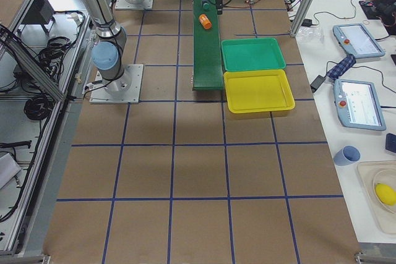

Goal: Sort buttons by color to trays
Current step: 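Release the button on the belt and reach left gripper to yellow-capped button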

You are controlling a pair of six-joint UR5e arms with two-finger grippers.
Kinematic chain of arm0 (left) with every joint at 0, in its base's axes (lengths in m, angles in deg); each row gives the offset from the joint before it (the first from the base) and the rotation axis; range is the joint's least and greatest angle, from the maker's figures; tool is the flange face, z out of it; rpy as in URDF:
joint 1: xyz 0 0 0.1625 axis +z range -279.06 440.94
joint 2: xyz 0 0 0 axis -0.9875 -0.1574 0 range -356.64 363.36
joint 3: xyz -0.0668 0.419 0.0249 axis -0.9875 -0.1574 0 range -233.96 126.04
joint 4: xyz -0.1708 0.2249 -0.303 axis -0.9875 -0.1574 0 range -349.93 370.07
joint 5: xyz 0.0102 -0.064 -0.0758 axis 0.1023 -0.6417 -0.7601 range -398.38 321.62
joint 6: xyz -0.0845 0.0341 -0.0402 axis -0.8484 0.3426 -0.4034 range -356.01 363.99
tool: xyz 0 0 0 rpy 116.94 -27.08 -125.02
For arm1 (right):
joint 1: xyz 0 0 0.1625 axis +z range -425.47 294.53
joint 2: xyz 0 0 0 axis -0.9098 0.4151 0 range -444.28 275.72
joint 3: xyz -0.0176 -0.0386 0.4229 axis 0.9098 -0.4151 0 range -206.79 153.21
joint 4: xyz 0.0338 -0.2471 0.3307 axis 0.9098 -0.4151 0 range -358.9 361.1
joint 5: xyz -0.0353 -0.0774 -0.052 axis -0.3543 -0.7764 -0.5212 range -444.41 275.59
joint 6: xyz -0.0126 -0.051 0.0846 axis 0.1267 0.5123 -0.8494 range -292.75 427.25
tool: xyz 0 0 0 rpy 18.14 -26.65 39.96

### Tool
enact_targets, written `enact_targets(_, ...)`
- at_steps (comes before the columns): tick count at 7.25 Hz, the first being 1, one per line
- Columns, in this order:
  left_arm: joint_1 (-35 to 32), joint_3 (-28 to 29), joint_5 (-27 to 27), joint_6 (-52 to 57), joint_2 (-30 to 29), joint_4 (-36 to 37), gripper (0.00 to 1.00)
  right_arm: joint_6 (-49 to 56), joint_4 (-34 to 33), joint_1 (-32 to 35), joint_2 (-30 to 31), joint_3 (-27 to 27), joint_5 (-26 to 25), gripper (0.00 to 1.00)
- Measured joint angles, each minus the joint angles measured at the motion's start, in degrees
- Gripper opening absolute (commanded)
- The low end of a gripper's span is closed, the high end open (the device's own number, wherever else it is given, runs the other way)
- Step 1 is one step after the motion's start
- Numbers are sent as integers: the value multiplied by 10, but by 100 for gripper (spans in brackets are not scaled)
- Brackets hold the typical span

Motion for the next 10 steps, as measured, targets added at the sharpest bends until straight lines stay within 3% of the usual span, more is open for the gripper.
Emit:
enact_targets(3, 31, 22, 17, -55, -55, 3, 100, 0, 1, -1, 2, 2, 0, 100)
enact_targets(8, 45, 30, 52, 210, -102, 9, 100, 13, 2, -4, 2, 2, -3, 100)
enact_targets(10, 29, 30, 52, 247, -113, 27, 97, 109, 5, -27, 2, 6, -43, 95)
